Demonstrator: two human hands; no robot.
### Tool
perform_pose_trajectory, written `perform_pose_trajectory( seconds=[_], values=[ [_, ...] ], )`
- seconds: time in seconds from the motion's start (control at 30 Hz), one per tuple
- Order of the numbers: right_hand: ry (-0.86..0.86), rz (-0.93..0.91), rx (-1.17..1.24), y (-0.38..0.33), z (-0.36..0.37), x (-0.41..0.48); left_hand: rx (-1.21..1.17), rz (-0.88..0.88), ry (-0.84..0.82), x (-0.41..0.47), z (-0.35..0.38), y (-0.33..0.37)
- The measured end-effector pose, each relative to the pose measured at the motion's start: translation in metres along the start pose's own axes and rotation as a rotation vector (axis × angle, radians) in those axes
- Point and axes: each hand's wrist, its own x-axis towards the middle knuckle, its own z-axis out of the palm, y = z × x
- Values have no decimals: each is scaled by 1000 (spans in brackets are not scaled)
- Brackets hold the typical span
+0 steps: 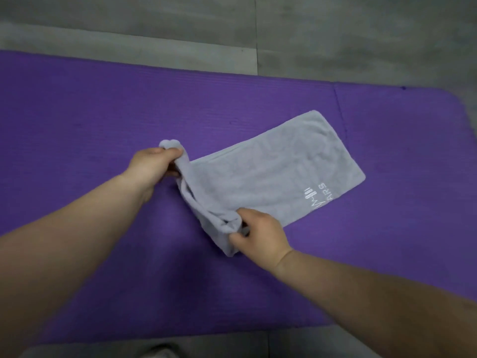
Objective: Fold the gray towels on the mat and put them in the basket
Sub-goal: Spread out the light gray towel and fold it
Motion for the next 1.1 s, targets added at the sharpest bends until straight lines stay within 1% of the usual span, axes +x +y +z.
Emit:
perform_pose_trajectory(
  seconds=[0.03, 0.1, 0.3, 0.5, 0.6, 0.7, 0.73, 0.77, 0.8, 0.83, 0.87, 0.9, 0.93, 0.97, 1.0, 1.07, 1.1],
  values=[
    [-43, 117, 83, 10, -17, 3, 10, 40, 36, 5, 16, 9],
    [-68, 263, 235, 36, -50, 14, 51, 107, 59, 15, 50, 29],
    [175, 522, 481, 101, -120, 31, 207, 241, -74, 33, 153, 79],
    [372, 695, 738, 143, -125, 30, 286, 268, -132, 47, 225, 93],
    [416, 782, 773, 157, -120, 28, 386, 329, -222, 46, 241, 87],
    [457, 920, 781, 170, -119, 26, 613, 398, -369, 48, 237, 72],
    [482, 958, 718, 174, -118, 25, 705, 461, -367, 49, 231, 68],
    [497, 985, 576, 177, -116, 24, 777, 534, -334, 50, 222, 64],
    [517, 973, 369, 175, -112, 21, 827, 583, -278, 53, 211, 59],
    [562, 880, 143, 168, -109, 18, 859, 603, -210, 55, 198, 55],
    [613, 698, -70, 160, -105, 15, 872, 591, -142, 58, 184, 50],
    [612, 490, -227, 152, -99, 14, 870, 552, -94, 60, 169, 44],
    [565, 292, -327, 143, -92, 13, 864, 490, -76, 61, 156, 38],
    [477, 138, -373, 138, -83, 12, 869, 425, -83, 60, 145, 33],
    [374, 34, -375, 129, -72, 10, 885, 377, -105, 58, 137, 28],
    [178, -51, -410, 113, -53, 6, 923, 348, -155, 56, 129, 19],
    [89, -43, -455, 105, -44, 5, 945, 348, -171, 54, 128, 16]
  ],
)
